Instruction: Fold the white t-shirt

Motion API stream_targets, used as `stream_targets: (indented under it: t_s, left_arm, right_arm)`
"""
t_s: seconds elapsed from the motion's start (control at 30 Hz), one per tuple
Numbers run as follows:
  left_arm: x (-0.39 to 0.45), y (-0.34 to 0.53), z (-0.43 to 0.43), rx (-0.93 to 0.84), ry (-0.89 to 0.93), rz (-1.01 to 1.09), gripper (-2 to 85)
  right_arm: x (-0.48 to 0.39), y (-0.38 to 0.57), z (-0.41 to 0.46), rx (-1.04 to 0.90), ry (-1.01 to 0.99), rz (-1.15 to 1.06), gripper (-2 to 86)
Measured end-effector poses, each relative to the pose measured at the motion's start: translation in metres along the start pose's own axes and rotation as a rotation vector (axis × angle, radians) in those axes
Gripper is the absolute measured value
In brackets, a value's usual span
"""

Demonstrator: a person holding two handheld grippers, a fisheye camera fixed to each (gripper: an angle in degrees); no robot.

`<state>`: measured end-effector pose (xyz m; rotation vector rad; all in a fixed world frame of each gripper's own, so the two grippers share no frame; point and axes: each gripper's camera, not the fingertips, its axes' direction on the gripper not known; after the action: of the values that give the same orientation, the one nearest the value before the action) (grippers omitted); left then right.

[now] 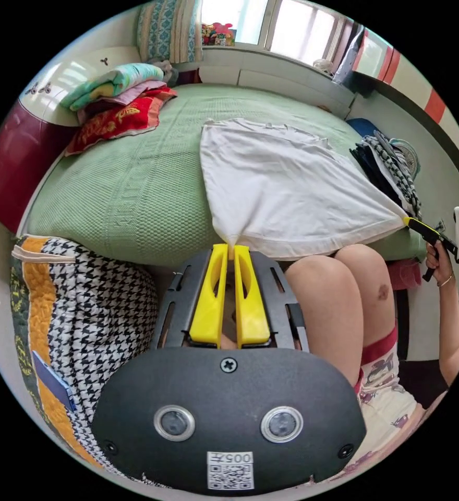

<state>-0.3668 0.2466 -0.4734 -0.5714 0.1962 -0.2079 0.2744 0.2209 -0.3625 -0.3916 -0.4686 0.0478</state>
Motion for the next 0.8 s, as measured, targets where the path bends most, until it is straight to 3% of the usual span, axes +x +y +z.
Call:
stream_targets:
  t_s: [0.33, 0.8]
  left_arm:
    - [0.026, 0.046, -0.128, 0.153, -0.025, -0.024, 2.4]
    - [0.043, 0.140, -0.232, 0.162, 0.032, -0.094, 1.7]
  right_arm:
    - [-0.003, 0.039, -0.113, 0.132, 0.047, 0.005, 1.8]
    - [0.012, 0.122, -0.186, 0.065, -0.011, 0.068, 6.0]
